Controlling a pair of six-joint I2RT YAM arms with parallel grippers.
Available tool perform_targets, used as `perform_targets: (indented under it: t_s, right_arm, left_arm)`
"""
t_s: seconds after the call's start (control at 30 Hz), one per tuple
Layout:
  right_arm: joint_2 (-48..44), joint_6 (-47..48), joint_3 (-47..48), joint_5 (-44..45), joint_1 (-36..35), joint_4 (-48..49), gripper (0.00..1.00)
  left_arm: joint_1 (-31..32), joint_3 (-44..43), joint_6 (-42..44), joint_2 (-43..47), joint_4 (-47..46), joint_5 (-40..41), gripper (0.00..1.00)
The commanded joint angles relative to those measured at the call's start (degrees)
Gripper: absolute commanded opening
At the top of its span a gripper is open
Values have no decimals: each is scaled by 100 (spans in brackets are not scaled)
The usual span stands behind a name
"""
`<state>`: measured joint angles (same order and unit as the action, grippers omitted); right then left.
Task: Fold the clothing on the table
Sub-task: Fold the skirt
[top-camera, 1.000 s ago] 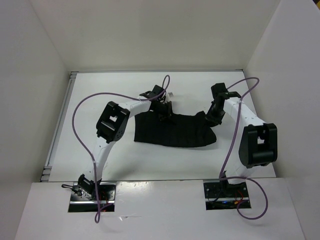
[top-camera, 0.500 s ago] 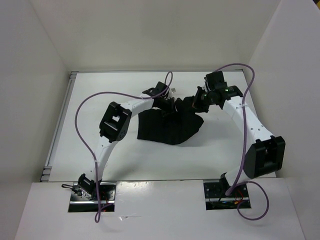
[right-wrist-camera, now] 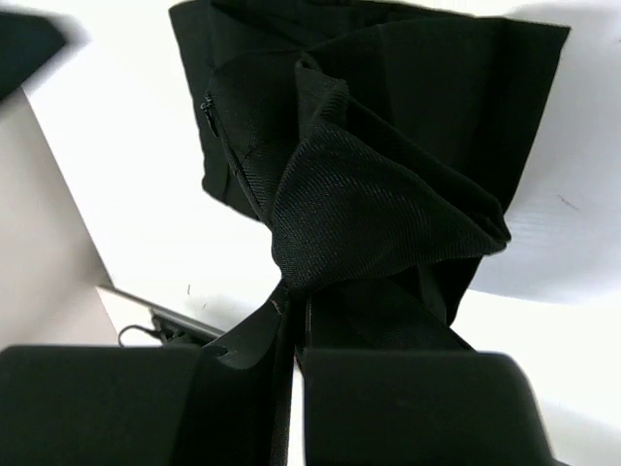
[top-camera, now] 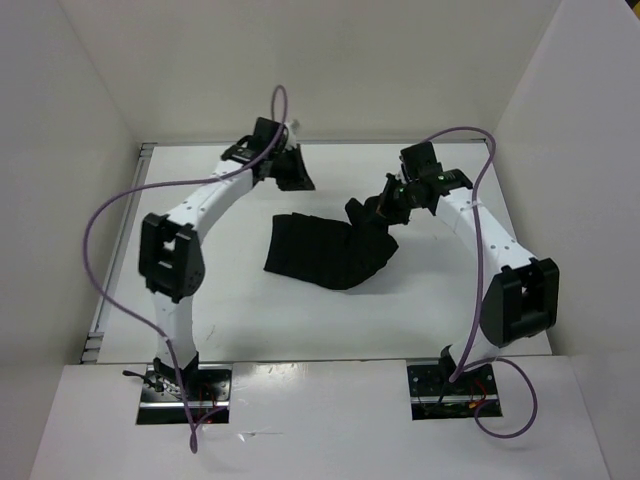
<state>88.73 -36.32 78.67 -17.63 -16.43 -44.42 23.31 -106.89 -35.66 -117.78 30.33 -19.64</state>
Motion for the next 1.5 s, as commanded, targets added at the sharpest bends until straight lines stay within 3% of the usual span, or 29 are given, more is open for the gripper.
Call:
perform_targets:
  t_s: [0.0, 0.07, 0.13, 0.3, 0.6, 0.9, 1.0, 1.07, 1.1, 1.23, 1.37, 1.47]
  right_arm:
    - [100, 28, 377, 172, -80, 153, 2]
    - [162, 28, 508, 233, -80, 153, 2]
    - [224, 28, 578, 233, -133, 92, 2]
    - [400, 81, 745, 339, -133, 92, 2]
    - [707, 81, 912, 339, -247, 92, 2]
    - [1936, -104, 1993, 339, -879, 258, 2]
    - [2551, -209, 2520, 278, -1142, 312, 12]
    - [2807, -261, 2907, 190, -1292, 372, 26]
    - [3025, -262, 3021, -28, -1406, 373, 43]
    - [2914, -384, 3059, -671, -1522, 976, 61]
    - [2247, -438, 2750, -1155, -1461, 1375, 65]
    - [1605, -315, 2513, -261, -1399, 1209, 64]
  left_arm:
    - [-238, 885, 261, 851, 315, 1414, 6]
    - [-335, 1283, 261, 975, 386, 1804, 0]
    - [-397, 1826, 261, 1037, 386, 2174, 0]
    - [-397, 2506, 139, 888, 114, 2096, 0]
    - [-397, 2770, 85, 370, -184, 2034, 0]
    - [-151, 2937, -72, 150, -598, 1234, 0]
    - [-151, 2937, -73, 150, -598, 1033, 0]
    - [-151, 2937, -73, 150, -598, 1032, 0]
    - [-151, 2937, -12, 150, -598, 1032, 0]
    - [-151, 2937, 42, 202, -598, 1085, 0]
    - [-212, 2806, 94, 202, -493, 1085, 0]
    - [-274, 2639, 146, 421, -378, 1085, 0]
